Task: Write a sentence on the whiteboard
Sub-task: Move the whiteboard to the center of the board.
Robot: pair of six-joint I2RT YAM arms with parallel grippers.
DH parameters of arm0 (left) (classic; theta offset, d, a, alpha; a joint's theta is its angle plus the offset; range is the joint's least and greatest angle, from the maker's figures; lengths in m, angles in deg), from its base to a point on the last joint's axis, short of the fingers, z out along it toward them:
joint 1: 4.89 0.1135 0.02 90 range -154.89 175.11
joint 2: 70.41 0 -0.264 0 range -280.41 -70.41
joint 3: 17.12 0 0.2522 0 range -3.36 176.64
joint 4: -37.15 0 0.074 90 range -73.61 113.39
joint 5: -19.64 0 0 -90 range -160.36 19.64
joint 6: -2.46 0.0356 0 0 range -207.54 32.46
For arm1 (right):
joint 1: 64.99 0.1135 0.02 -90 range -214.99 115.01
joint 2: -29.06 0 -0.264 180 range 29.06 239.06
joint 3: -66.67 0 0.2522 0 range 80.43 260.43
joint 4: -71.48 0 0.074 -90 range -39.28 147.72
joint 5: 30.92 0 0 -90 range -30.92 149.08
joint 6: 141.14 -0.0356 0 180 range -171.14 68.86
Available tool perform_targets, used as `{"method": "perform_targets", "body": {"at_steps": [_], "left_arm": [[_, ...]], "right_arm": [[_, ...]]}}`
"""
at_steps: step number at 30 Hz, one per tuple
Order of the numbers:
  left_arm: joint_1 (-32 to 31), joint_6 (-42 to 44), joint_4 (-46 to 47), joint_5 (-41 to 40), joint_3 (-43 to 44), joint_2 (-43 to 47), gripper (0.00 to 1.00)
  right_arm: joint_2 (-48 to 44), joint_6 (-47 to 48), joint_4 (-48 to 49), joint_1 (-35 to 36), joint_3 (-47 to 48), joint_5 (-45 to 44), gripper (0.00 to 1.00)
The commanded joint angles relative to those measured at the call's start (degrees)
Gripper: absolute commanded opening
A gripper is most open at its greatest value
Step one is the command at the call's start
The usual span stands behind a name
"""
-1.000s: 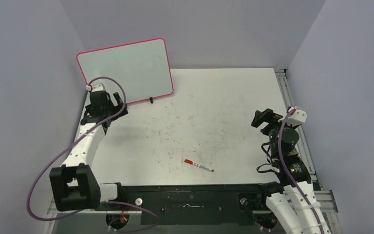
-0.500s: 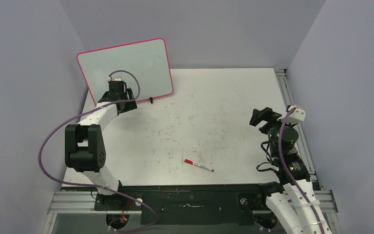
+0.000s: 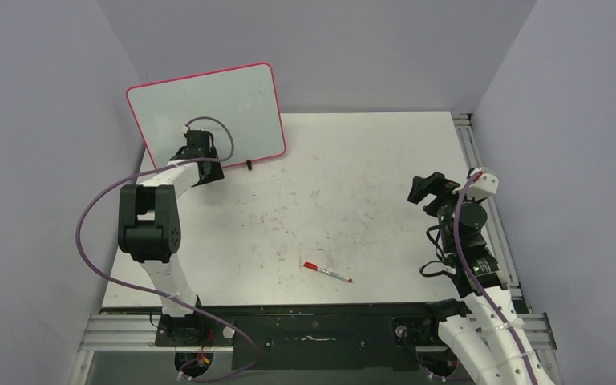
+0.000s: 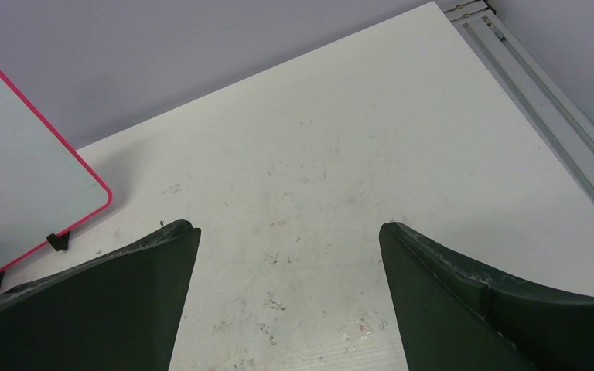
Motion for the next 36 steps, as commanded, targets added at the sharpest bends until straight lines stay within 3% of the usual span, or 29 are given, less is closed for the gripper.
{"method": "perform_targets", "body": {"at_steps": [1,5,15,36], "left_arm": [[0.85,-0.28,3.08,-1.22,4.42,-2.51,0.48],[1.07,-0.19,3.74,-1.82,5.00,-3.75,0.41],[1.38,0.76,7.39,-0.67,4.46,-4.90,0.37],[3.56,0.20,6.07,1.59,8.39,-8.64,0.34]], "right_arm": [[1.07,-0.04,4.09,0.08,1.70,0.26,0.90],[1.77,0.05,4.48,0.05,1.78,0.24,0.90],[2.66,0.60,5.55,0.07,1.35,-0.12,0.90],[3.07,0.50,5.92,0.03,1.76,0.43,0.90]]}}
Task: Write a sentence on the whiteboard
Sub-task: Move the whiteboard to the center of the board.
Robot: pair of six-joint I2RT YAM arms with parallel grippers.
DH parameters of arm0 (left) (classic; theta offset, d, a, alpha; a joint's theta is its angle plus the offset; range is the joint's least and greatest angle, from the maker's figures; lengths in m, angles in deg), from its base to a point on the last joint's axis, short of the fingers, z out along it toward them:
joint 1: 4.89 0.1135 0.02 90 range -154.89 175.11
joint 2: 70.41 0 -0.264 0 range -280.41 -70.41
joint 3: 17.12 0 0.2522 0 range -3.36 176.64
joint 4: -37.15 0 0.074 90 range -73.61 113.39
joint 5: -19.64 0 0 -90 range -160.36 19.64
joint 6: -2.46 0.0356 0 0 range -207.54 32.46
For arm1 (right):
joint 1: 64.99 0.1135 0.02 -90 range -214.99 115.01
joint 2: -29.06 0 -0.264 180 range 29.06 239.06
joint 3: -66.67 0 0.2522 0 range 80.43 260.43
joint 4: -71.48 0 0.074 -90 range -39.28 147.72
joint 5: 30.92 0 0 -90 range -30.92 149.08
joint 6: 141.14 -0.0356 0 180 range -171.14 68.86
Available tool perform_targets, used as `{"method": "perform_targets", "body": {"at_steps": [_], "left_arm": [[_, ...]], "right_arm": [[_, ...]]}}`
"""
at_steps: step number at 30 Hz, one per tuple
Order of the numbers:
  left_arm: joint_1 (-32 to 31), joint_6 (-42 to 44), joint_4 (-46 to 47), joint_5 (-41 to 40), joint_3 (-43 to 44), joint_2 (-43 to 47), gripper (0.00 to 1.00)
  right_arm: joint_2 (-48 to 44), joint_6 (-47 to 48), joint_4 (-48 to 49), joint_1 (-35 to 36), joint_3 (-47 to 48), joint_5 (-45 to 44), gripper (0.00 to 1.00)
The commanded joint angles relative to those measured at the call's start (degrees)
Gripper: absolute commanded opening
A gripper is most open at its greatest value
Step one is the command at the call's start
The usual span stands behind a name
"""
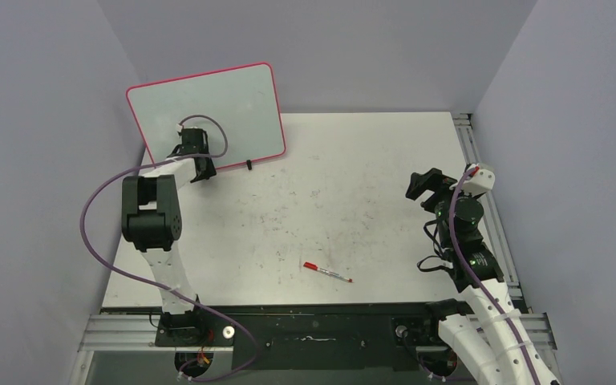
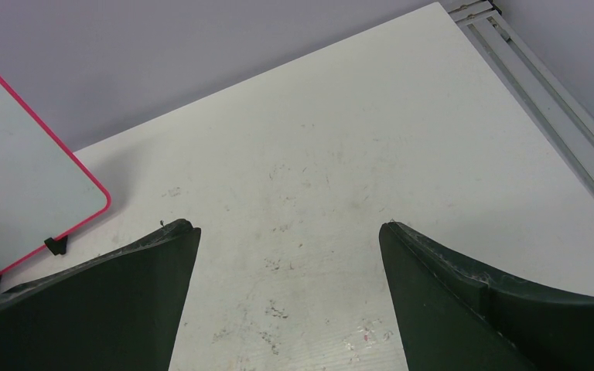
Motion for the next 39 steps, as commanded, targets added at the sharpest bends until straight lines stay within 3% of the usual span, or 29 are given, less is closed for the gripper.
{"method": "perform_targets", "body": {"at_steps": [1,5,14,39], "left_arm": [[0.28,0.26,1.96,0.90,4.00,-1.56,0.32],[0.28,0.44,1.81,1.45,4.27,-1.85,0.25],[-0.24,1.10,1.26,0.96,4.40,-1.59,0.00],[-9.15,4.41,-1.48,-7.53,-2.77,5.63,0.00]], "right_arm": [[0.26,0.46,2.81,0.07,1.78,0.39,0.90],[0.39,0.53,2.81,0.06,1.85,0.29,0.90],[0.33,0.62,2.77,0.03,1.82,0.29,0.90],[-2.90,0.98,-0.69,0.03,1.57,-1.18,0.90]]}}
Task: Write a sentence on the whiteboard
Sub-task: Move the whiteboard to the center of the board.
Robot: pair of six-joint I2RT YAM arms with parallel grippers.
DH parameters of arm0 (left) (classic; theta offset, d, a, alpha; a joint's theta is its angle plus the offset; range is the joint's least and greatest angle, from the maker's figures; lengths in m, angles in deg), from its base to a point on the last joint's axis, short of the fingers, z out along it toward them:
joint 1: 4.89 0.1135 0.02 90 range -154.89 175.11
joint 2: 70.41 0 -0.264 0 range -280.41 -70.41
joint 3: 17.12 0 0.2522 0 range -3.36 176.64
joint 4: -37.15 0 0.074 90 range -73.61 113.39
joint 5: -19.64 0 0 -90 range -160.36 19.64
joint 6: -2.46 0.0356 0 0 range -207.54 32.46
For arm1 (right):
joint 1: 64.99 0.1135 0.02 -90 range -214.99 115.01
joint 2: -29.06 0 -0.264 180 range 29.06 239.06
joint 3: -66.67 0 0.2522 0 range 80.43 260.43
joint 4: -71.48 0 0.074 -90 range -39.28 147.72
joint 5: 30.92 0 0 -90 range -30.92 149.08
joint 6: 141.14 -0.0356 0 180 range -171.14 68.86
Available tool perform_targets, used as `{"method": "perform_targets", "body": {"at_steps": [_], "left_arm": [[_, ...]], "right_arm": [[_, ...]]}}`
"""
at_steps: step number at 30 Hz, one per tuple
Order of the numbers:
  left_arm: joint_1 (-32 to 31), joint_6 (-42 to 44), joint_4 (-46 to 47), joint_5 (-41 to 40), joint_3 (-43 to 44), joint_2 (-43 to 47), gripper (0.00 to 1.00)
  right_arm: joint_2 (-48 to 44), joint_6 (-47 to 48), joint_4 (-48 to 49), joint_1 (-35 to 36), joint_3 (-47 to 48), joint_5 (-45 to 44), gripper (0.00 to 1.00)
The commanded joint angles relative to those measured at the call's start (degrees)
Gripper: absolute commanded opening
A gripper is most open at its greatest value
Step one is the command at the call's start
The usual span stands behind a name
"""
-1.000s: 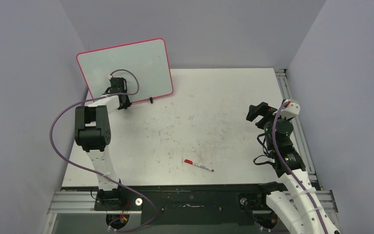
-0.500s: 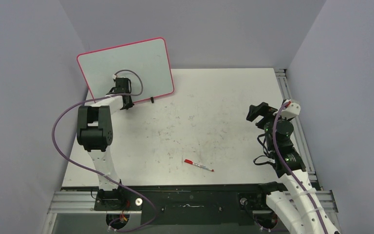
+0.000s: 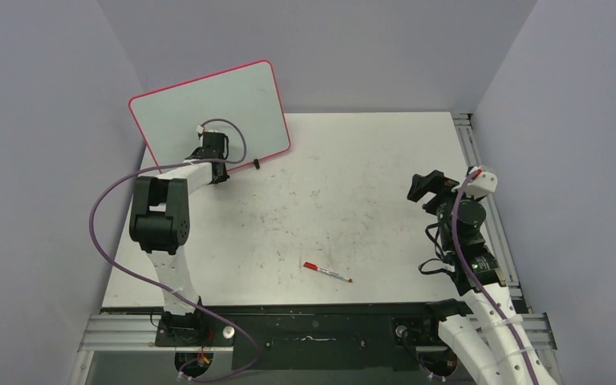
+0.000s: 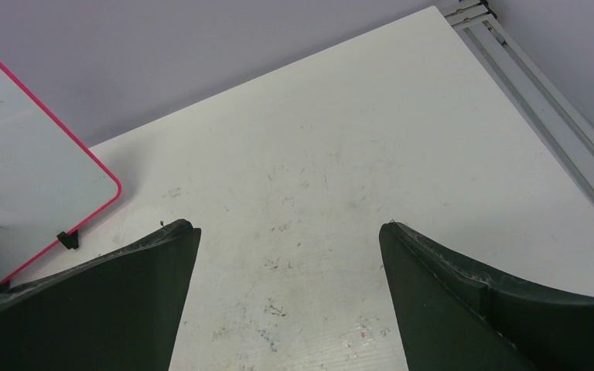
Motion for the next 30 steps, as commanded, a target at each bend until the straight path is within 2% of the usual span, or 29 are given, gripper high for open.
{"method": "perform_targets", "body": {"at_steps": [1,30], "left_arm": [[-2.18,2.12,-1.34,0.12,-1.57,5.39,0.00],[-6.49,0.49,-8.62,2.86,-15.99,17.83,0.00]], "right_arm": [[-1.18,0.86,0.41,0.05,1.48,-1.01,0.90],[-5.53,1.08,-1.78,0.07,-1.43,-0.88,0.90]]}}
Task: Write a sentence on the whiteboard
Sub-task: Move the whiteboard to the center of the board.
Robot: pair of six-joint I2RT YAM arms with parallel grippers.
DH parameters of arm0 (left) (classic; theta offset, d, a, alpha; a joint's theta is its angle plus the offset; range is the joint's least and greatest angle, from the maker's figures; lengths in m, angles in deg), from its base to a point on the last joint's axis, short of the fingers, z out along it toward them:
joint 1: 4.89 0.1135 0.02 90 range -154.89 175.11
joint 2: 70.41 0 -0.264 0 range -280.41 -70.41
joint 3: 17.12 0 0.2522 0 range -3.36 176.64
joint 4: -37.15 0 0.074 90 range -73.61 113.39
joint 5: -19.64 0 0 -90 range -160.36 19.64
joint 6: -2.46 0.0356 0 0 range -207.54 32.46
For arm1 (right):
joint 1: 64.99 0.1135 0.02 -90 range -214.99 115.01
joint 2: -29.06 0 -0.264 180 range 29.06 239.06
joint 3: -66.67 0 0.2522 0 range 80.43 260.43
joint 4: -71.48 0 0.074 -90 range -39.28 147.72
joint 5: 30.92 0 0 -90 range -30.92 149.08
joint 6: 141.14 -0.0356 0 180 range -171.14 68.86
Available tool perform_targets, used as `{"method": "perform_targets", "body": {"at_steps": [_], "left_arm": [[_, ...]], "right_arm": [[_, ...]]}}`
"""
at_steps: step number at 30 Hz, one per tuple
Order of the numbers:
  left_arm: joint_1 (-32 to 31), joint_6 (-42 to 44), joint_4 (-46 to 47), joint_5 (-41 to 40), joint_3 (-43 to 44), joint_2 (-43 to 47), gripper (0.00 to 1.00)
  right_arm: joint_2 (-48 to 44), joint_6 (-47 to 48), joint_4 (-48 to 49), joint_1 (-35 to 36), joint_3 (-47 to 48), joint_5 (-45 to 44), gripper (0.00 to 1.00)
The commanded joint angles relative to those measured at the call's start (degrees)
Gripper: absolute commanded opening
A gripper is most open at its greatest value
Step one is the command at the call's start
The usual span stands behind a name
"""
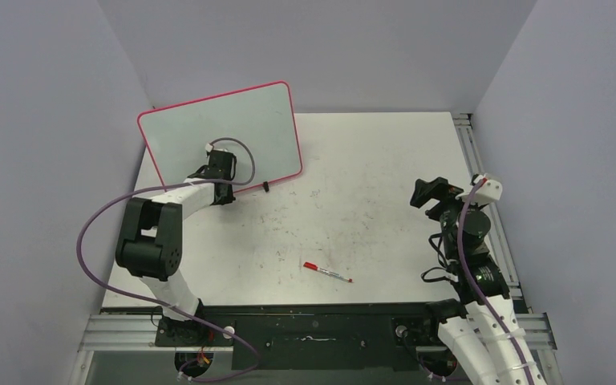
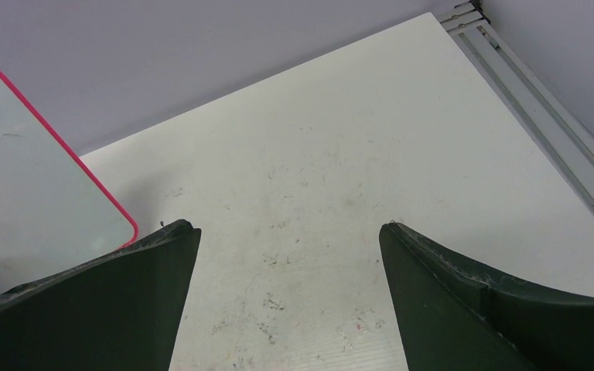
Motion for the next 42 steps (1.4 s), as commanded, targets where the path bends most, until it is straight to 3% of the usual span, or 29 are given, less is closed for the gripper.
{"method": "perform_targets", "body": {"at_steps": [1,15,42], "left_arm": [[-1.11,1.09,-5.53,2.29,-1.48,4.60,0.00],[-4.74,-2.56,-10.52,1.99,-6.20,9.21,0.00],[-13.47,-7.39,-15.08,1.32,-5.86,6.67,0.00]], "right_arm": [[-1.41,1.03,0.78,0.02,-0.51,-0.81,0.90],[-4.57,0.82,-1.21,0.08,-0.84,-0.67,0.90],[-6.00,0.42,-2.64,0.06,-0.93,-1.16,0.90]]}}
